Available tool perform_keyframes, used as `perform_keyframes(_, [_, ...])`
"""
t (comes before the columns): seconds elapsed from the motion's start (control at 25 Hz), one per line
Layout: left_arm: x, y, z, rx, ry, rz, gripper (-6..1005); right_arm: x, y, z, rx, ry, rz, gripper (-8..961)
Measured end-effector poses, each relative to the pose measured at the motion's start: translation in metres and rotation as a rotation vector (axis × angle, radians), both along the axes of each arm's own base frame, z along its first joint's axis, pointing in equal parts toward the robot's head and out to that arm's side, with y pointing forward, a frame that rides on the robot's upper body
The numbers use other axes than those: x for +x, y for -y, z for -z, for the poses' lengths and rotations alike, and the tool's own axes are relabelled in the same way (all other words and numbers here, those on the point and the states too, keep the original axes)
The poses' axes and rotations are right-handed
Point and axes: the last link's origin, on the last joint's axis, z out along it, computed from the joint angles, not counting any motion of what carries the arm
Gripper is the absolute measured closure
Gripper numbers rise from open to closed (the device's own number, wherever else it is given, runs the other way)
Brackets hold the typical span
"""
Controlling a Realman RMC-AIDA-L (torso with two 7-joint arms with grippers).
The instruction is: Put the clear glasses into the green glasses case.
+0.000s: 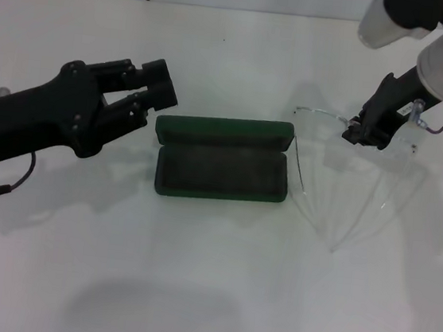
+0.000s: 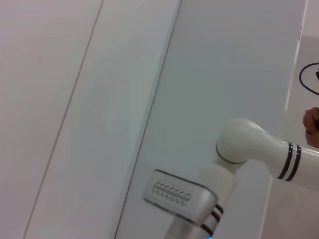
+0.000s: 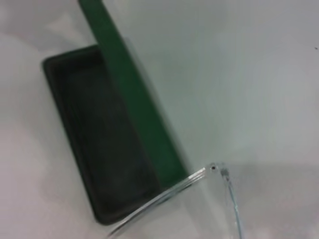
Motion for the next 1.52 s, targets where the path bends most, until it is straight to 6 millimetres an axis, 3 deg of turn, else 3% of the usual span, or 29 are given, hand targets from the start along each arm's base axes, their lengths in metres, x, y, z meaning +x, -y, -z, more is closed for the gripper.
perform_keyframes(0.24, [0.003,-0.001,-0.001,0.001,0.008,0.01,692,-0.012,0.017,-0.018,-0.03,-0.022,-0.006,843])
perform_keyframes(0.52, [0.005,-0.002,-0.002,-0.001,0.01,0.022,700,-0.006,0.026,-0.029,-0.008,-0.012,0.013,852])
perform_keyframes(0.88, [0.007,-0.004,-0.004,0.0,0.018,0.021,712,-0.017,0.051,-0.064,0.069,-0.06,-0.061,859])
perform_keyframes(1.12, [0.015,-0.005,-0.006,-0.041,0.039,0.055,719,-0.034,0.068,-0.085,0.135,-0.23,-0.153,860])
perform_keyframes(1.24, [0.023,-0.005,-0.008,-0.061,0.056,0.099,723,-0.038,0.071,-0.091,0.156,-0.403,-0.189,859])
perform_keyframes(1.44, [0.039,0.001,-0.013,-0.085,0.115,0.212,729,-0.035,0.077,-0.091,0.149,-0.654,-0.233,859])
perform_keyframes(1.52, [0.043,0.002,-0.013,-0.087,0.129,0.238,776,-0.028,0.077,-0.086,0.137,-0.751,-0.233,860])
